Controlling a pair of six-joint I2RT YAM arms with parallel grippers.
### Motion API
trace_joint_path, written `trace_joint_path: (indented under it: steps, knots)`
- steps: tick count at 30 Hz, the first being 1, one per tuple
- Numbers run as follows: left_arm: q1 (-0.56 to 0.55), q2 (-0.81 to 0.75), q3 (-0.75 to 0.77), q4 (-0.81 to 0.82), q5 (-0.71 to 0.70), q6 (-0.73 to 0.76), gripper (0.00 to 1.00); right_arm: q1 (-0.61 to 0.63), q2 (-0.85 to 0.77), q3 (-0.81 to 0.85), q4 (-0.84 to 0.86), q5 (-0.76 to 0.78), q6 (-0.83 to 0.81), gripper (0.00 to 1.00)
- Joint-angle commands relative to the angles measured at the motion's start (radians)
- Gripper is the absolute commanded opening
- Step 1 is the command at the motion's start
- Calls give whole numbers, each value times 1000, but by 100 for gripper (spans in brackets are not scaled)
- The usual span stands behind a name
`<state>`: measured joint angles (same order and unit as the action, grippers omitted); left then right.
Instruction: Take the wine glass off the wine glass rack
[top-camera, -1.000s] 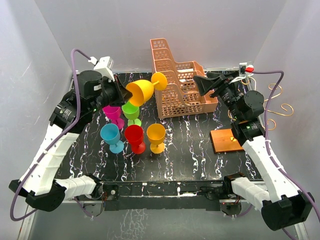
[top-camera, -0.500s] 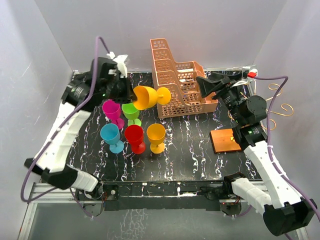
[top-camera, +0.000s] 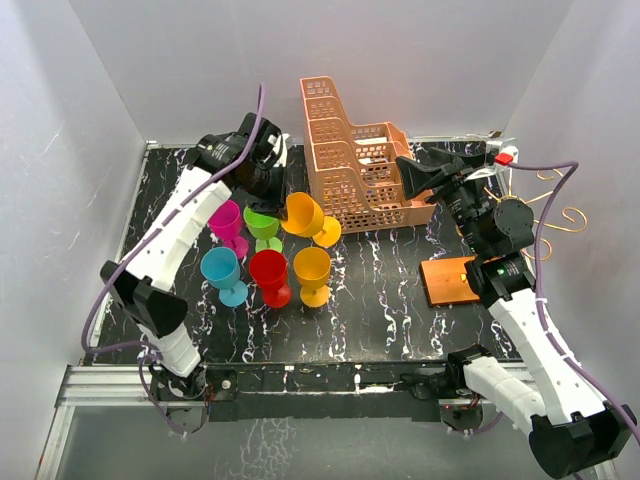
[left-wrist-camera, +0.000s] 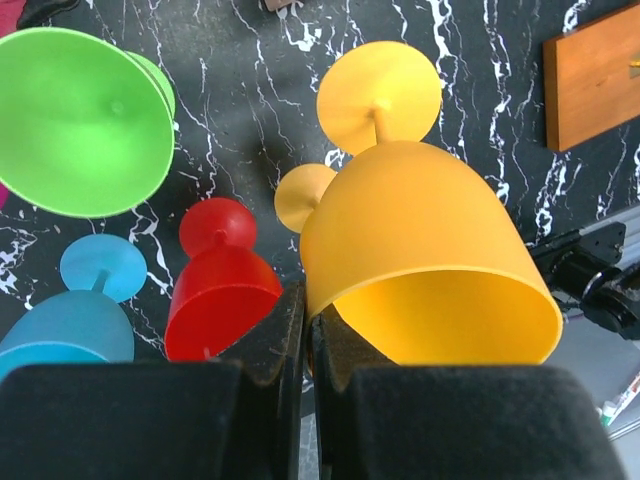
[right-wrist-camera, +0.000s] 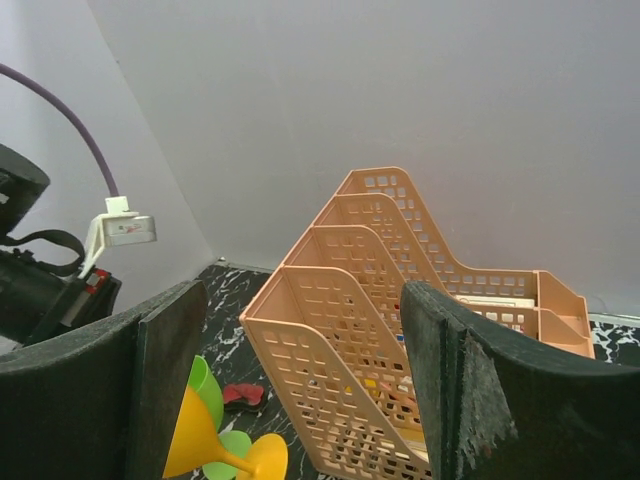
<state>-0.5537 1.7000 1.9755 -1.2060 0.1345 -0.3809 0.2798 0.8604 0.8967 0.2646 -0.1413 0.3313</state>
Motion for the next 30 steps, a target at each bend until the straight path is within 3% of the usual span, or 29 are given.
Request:
trace_joint_path:
  steps: [1,15,30]
  knots:
    - [-3,57,59,-28,-25,3,0,11,-23,-5,49,29,-41,85]
    - [-41,271,136,-46,-121,0,2,40,-23,-3,44,35,-93,86]
    - [-44,329,66,29,-141,12,12,59,25,103,-77,-29,-134,90]
